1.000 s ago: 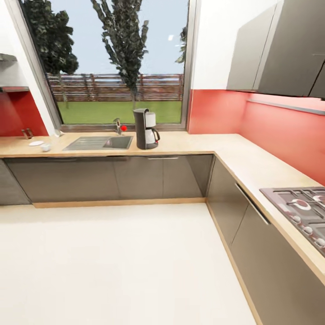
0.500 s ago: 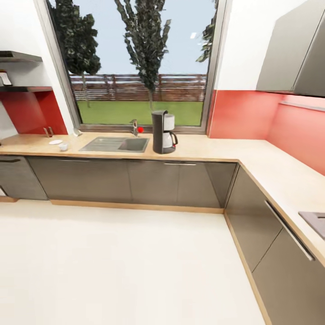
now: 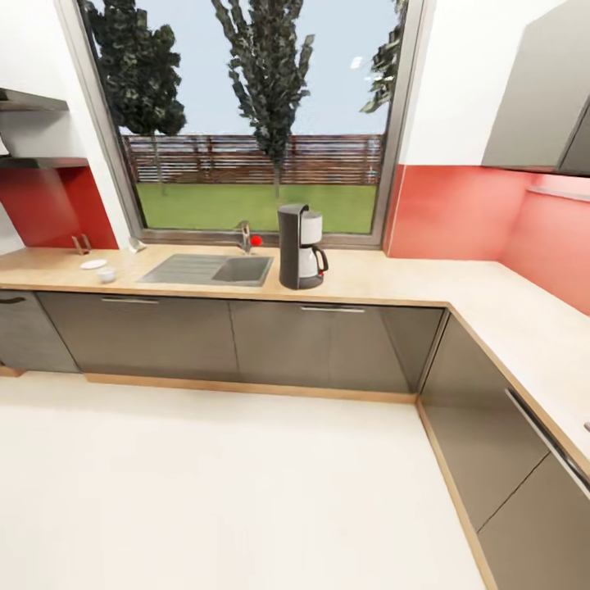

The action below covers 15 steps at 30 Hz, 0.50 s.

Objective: Set up a coffee station on the kitchen countertop: keep the coffee maker on the countertop, move the bottle of coffee from the kitchen shelf to the counter next to the coffee maker, place a paper coffee filter on top of the coffee maker, put the saucer next to the coffee maker with the coffee cup on the saucer, and place the electric kettle next to the coffee maker.

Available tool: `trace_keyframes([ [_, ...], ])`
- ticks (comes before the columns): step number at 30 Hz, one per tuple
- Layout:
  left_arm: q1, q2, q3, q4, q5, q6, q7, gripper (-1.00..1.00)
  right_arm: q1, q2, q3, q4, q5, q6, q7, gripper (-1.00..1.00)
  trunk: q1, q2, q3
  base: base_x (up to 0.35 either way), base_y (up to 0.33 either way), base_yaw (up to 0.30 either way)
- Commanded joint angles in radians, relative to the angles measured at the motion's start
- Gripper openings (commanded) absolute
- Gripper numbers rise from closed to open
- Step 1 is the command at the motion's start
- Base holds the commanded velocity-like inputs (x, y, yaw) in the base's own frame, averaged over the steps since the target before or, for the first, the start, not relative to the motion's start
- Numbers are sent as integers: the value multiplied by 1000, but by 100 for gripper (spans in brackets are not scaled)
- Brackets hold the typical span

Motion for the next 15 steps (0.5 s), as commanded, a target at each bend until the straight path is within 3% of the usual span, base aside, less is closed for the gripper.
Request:
trace_keyframes([
  [1,-1,0,-2,1,8,-3,-1,100,-1,0,0,0,1,-3,-1,100,1,-2,-1,339,0,151],
  [15,-1,1,-1,1,10,-3,-1,100,-1,1,2,0,1,-3,-1,100,1,-2,12,339,80,209],
])
